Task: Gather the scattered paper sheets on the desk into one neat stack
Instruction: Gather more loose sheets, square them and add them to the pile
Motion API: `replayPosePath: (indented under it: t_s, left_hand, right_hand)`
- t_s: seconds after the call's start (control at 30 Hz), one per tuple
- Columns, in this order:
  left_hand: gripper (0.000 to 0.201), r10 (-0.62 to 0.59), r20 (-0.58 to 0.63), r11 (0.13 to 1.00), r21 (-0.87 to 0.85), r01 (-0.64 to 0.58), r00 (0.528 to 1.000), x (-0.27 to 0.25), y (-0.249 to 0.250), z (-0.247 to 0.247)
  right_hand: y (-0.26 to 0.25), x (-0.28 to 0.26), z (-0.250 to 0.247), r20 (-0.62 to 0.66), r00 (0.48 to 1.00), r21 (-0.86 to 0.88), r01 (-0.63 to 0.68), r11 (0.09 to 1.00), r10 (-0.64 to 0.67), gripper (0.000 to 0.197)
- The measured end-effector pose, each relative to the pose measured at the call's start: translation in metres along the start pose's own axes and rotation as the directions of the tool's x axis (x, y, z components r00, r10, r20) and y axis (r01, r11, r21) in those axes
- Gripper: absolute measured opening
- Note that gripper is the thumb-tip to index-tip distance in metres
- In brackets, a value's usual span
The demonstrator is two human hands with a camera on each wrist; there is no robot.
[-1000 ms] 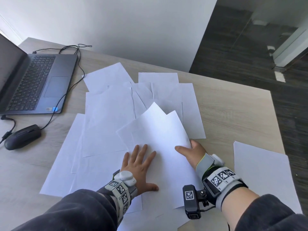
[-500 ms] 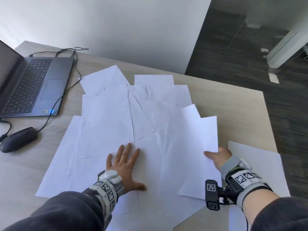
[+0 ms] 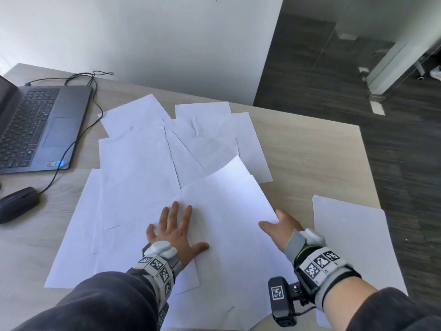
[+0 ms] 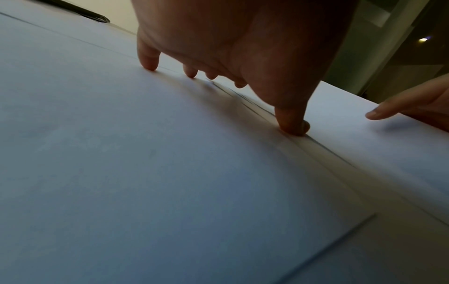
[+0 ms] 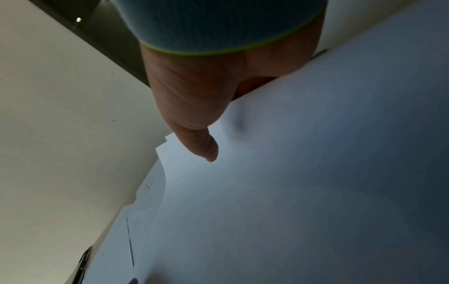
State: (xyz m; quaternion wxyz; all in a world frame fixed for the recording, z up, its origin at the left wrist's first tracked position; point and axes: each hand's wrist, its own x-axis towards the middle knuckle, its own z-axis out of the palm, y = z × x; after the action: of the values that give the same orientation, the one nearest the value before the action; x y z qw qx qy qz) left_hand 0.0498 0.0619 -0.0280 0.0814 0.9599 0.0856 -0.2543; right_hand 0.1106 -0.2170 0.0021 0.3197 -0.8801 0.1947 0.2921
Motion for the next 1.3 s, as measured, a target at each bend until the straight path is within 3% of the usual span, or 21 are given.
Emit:
replayPosePath:
  t_s: [0.17,0.27,0.37,0.47,0.57,0.63,0.8,1.07,1.3]
  left_hand:
    - [0.109,-0.015,0.011,1.0,-0.017,0.015,1.0,-0.004,-0.002,-0.001]
    - [0.11,-0.019,0.002,1.0,-0.022,0.019,1.0,-0.007,-0.005,-0.001]
    - [0.11,-0.017,-0.014,0.999,-0.05,0.017,1.0,-0.007,-0.008,0.001]
    - [0.111,0.015,-0.041,0.991,-0.131,-0.021,0.999,-0.008,-0.016,0.002]
    - [0.112,0.016,-0.107,0.978,-0.203,-0.037,0.994,-0.009,-0.033,0.001]
    - [0.113,-0.038,-0.118,0.982,-0.187,0.015,0.992,-0.011,-0.049,0.0]
    - [0.125,-0.158,-0.028,0.974,-0.171,0.151,0.987,-0.014,-0.081,-0.004]
    - [0.116,-0.067,-0.02,0.992,-0.111,0.064,0.998,-0.025,-0.082,0.004]
    - [0.116,0.121,0.032,0.992,-0.041,-0.119,0.992,-0.04,-0.072,0.02]
  right_hand:
    - [0.006,0.006,0.001,0.086,0.996,0.285,-0.06,0.957,0.037,0.093]
    - [0.008,0.005,0.0,0.102,0.995,0.299,-0.047,0.953,0.017,0.09]
    - [0.01,0.003,0.002,0.118,0.99,0.372,0.023,0.928,-0.072,0.055]
    - [0.01,-0.001,0.005,0.12,0.987,0.308,0.067,0.949,-0.108,0.014]
    - [0.021,0.006,0.004,0.019,0.998,0.293,0.055,0.954,-0.064,0.011]
    - [0.027,0.011,-0.002,-0.039,0.999,0.365,0.04,0.93,-0.028,0.011]
    - [0.033,0.015,-0.016,-0.111,0.994,0.469,0.038,0.883,0.016,0.02]
    - [0.003,0.006,0.013,-0.089,0.993,0.433,0.106,0.895,-0.075,0.011]
    - [-0.02,0.002,0.046,-0.007,0.997,0.434,0.069,0.898,-0.073,0.011]
